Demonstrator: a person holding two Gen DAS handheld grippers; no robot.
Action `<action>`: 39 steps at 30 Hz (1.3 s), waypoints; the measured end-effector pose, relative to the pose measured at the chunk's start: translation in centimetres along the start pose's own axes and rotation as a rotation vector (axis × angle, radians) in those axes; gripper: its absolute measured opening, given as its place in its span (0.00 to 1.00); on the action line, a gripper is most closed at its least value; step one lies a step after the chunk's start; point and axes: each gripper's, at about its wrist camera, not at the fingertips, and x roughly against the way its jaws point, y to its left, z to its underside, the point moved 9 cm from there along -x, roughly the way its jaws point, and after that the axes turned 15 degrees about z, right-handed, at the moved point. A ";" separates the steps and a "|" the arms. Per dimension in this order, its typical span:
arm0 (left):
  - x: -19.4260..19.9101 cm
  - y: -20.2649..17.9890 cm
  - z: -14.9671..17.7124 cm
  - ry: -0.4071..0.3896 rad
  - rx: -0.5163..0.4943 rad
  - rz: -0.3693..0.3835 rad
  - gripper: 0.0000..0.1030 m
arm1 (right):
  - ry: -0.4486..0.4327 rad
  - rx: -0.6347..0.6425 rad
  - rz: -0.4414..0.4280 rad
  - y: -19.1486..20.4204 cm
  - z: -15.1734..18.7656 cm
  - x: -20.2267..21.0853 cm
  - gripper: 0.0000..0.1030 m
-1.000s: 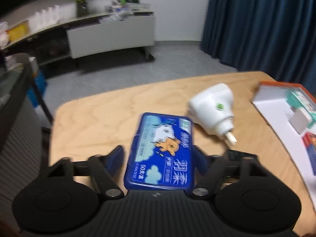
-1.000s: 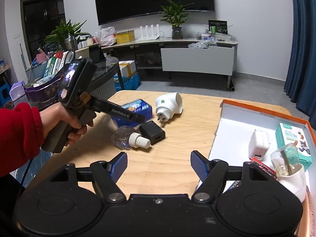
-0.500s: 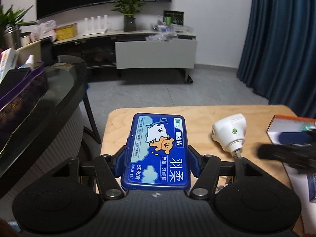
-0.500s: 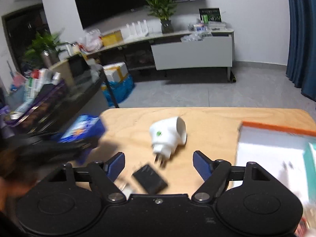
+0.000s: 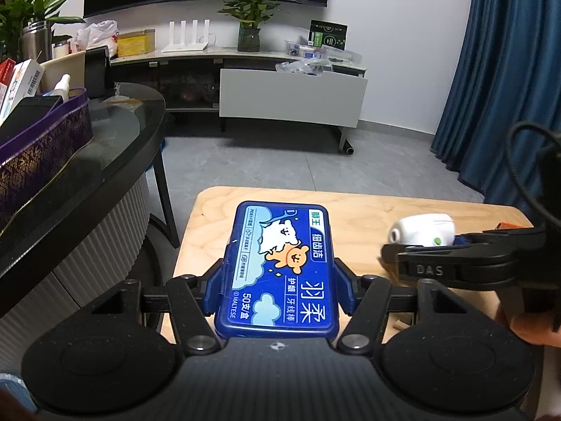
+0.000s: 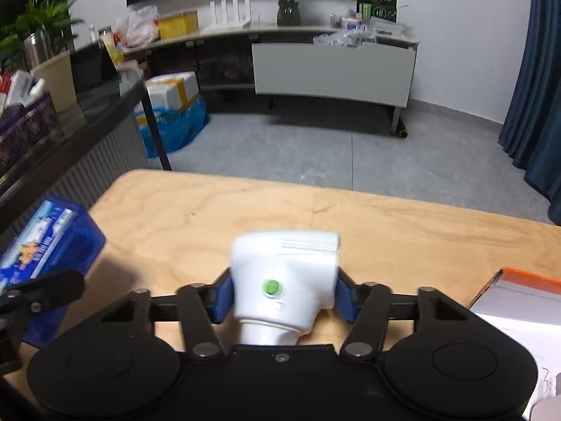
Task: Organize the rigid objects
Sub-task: 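Grasp the white plug-in heater with the right tool, then carry the blue box and white heater over the tray with both tools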
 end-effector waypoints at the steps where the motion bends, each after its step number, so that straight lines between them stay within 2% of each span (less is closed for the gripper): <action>1: 0.1 -0.1 0.0 -0.005 -0.007 -0.002 0.61 | -0.006 0.001 0.005 -0.2 -0.1 0.4 0.65; 5: 1.1 -0.9 0.0 -0.029 -0.024 -0.006 0.60 | -0.032 -0.023 -0.026 -1.5 0.0 3.3 0.65; 13: 4.7 -4.9 0.7 -0.068 -0.025 0.031 0.60 | -0.122 -0.057 -0.062 -4.8 1.2 12.5 0.65; 22: 8.9 -9.5 3.5 -0.089 0.002 0.066 0.60 | -0.153 -0.090 -0.061 -7.4 6.7 20.7 0.65; 25: 9.8 -11.2 4.3 -0.089 0.027 0.109 0.60 | -0.143 -0.123 -0.068 -8.5 8.6 22.2 0.65; 30: 10.5 -14.4 5.3 -0.093 -0.009 0.134 0.61 | -0.176 -0.154 -0.036 -11.2 11.2 24.9 0.65; 39: 9.9 -19.3 7.1 -0.077 -0.065 0.212 0.61 | -0.225 -0.230 0.092 -18.6 15.2 28.2 0.65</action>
